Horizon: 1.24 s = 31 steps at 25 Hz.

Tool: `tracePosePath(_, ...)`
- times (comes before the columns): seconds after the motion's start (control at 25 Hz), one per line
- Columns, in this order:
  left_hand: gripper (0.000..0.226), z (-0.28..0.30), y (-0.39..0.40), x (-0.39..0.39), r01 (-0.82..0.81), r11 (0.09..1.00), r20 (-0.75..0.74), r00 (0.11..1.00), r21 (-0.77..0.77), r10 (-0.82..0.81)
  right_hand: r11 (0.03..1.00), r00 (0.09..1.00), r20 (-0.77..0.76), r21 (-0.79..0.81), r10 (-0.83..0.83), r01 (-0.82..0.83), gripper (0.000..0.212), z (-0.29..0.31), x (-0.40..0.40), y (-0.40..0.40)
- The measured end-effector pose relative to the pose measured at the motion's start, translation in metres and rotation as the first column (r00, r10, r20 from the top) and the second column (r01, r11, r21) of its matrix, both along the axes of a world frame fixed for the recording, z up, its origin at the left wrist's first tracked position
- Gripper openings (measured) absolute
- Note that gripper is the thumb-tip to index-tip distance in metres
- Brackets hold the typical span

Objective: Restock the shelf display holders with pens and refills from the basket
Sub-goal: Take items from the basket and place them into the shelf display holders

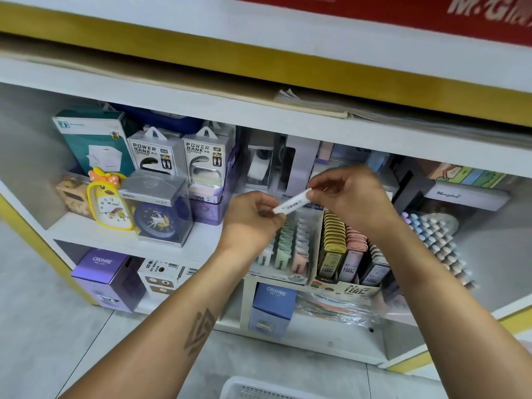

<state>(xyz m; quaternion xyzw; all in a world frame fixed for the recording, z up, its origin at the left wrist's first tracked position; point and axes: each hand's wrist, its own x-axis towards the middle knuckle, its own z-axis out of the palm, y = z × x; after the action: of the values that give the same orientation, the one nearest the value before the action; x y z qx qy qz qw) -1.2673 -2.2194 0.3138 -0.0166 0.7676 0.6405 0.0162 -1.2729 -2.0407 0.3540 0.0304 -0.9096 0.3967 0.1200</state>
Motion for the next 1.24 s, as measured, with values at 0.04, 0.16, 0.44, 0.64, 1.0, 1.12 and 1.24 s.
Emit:
tracePosePath(0.04, 0.015, -0.002, 0.001, 0.0, 0.007, 0.991, -0.041, 0.999, -0.133, -0.012, 0.991, 0.996, -0.085, 0.127, -0.038, 0.048, 0.009, 0.0, -0.001, 0.0)
tracePosePath(0.16, 0.025, -0.006, 0.003, 0.006, 0.1, 0.861, -0.142, 0.97, -0.5, -0.195, 0.812, 0.966, -0.256, 0.557, -0.03, 0.173, 0.008, -0.004, -0.003, -0.004)
tracePosePath(0.44, 0.035, -0.022, 0.007, 0.015, 0.29, 0.559, -0.061, 0.849, -0.777, -0.525, 0.538, 0.998, -0.061, 0.841, -0.013, 0.058, 0.019, -0.026, -0.009, -0.034)
tracePosePath(0.64, 0.036, -0.026, 0.003, 0.012, 0.289, 0.555, -0.064, 0.845, -0.78, -0.53, 0.497, 0.998, -0.033, 0.866, -0.06, 0.058, 0.022, -0.027, -0.011, -0.04)
tracePosePath(1.0, 0.044, -0.026, 0.002, 0.011, 0.296, 0.574, -0.072, 0.845, -0.763, -0.531, 0.488, 0.994, -0.048, 0.868, -0.103, 0.093, 0.024, -0.03, -0.013, -0.038)
tracePosePath(1.12, 0.044, -0.026, 0.003, 0.011, 0.293, 0.578, -0.078, 0.844, -0.762, -0.531, 0.488, 0.995, -0.043, 0.869, -0.093, 0.083, 0.023, -0.031, -0.015, -0.036)
tracePosePath(1.24, 0.043, -0.025, 0.002, 0.01, 0.296, 0.586, -0.079, 0.845, -0.755, -0.53, 0.49, 0.994, -0.053, 0.867, -0.096, 0.094, 0.024, -0.032, -0.015, -0.036)
